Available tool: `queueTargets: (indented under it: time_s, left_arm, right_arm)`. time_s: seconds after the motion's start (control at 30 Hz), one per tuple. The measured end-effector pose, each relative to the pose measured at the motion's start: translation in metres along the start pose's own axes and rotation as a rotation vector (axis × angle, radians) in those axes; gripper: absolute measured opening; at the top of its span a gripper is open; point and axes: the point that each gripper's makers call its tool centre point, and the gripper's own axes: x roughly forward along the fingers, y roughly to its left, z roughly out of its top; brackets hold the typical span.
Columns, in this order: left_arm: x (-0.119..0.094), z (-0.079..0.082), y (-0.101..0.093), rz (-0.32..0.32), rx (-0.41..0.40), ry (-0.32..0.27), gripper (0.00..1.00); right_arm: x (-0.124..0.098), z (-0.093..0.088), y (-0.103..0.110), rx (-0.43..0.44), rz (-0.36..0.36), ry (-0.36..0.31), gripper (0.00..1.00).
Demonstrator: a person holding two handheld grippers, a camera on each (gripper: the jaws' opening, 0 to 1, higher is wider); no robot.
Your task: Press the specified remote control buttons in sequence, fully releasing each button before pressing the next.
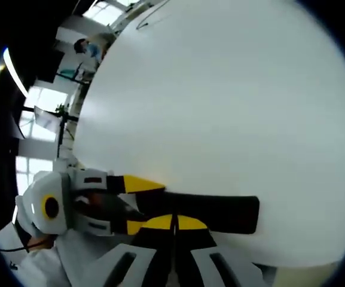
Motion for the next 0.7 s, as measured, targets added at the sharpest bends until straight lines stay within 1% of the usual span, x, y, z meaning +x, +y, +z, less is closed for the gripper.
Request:
queueTargets:
  time_s: [0.1, 0.17, 0.27, 0.4, 0.47, 0.7]
  left_arm:
    - [-0.0001, 0.0004, -0.0011, -0.002, 0.002, 0.0, 0.25]
    - [0.0006, 0.0006, -0.0016, -0.004, 0.006, -0.001, 0.25]
    - [0.001, 0.0004, -0.0011, -0.004, 0.004, -0.001, 0.25]
    - [0.0012, 0.0003, -0.001, -0.004, 0.002, -0.002, 0.25]
    - [0.0011, 0.0006, -0.0011, -0.004, 0.002, -0.002, 0.25]
    - [0.0006, 0.0008, -0.0016, -0.006, 0.004, -0.002, 0.25]
  right_arm:
    - [0.0021, 0.0002, -0.0004, 0.011, 0.008, 0.002, 0.0]
    - [0.0042, -0.0014, -0.0007, 0.0, -0.005, 0.016, 0.0]
    - [0.0047, -0.0014, 0.0011, -0.021, -0.007, 0.015, 0.0]
    - [0.0044, -0.0011, 0.0005, -0.018, -0.005, 0.017, 0.0]
    - [0.0049, 0.0019, 0.0016, -0.021, 0.003, -0.003, 0.0]
    - [0.0057, 0.0012, 0.002, -0.018, 0.002, -0.003, 0.0]
